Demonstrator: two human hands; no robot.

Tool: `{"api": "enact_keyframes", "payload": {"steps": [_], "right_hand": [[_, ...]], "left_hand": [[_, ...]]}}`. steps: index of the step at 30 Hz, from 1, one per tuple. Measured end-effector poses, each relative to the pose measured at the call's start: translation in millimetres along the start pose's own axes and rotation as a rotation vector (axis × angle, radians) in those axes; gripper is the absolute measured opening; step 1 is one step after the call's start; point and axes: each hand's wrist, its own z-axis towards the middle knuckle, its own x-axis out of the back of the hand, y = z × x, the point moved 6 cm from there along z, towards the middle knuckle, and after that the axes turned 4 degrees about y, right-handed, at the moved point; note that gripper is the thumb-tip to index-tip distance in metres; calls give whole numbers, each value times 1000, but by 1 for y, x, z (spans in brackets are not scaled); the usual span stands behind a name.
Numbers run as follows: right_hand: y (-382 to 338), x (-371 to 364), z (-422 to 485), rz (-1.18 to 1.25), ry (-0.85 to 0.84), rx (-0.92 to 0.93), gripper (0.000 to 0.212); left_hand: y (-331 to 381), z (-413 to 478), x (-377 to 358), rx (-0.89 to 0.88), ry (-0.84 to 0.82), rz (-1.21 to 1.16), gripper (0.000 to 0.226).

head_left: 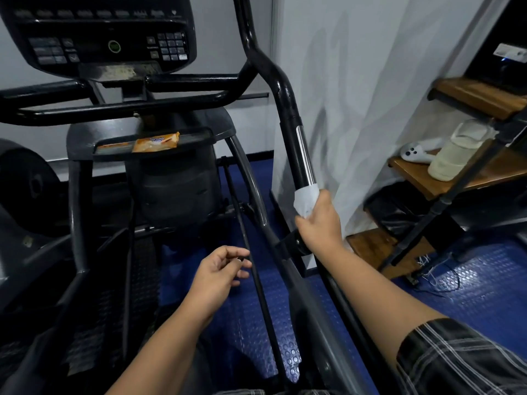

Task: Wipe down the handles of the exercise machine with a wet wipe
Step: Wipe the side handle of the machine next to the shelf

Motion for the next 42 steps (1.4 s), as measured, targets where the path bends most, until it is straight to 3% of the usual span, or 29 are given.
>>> {"api": "enact_keyframes", "payload": {"steps": [6, 14, 17, 21, 24, 26, 30, 32, 34, 38, 42], "right_hand": [[2, 0, -4, -35, 53, 53, 46], [9, -2, 11, 389, -298, -274, 25], [11, -5, 11, 311, -147, -245, 30], [2, 0, -1, -83, 92, -121, 33], [-2, 0, -2, -151, 141, -89, 33], [1, -1, 2, -99, 53, -130, 31], [1, -4, 11, 453, -304, -372, 23], [1, -2, 14, 431, -384, -352, 24], [3, -2, 13, 369, -305, -334, 28], [-4, 1, 3, -100, 71, -142, 41], [-21, 3, 7, -225, 157, -57, 54]], "left_hand": [[5, 14, -8, 3, -47, -6, 21], [8, 35, -9, 5, -60, -12, 22], [11, 43, -10, 1, -65, -16, 21], [15, 57, -9, -7, -72, -19, 21], [21, 68, -8, -21, -81, -11, 21], [24, 71, -8, -22, -80, -8, 22], [26, 80, -10, -26, -93, -6, 21], [26, 83, -11, -31, -106, 1, 21], [26, 84, -12, -31, -112, 4, 21], [26, 86, -9, -29, -101, 5, 21], [26, 85, -5, -33, -92, 7, 20]]}}
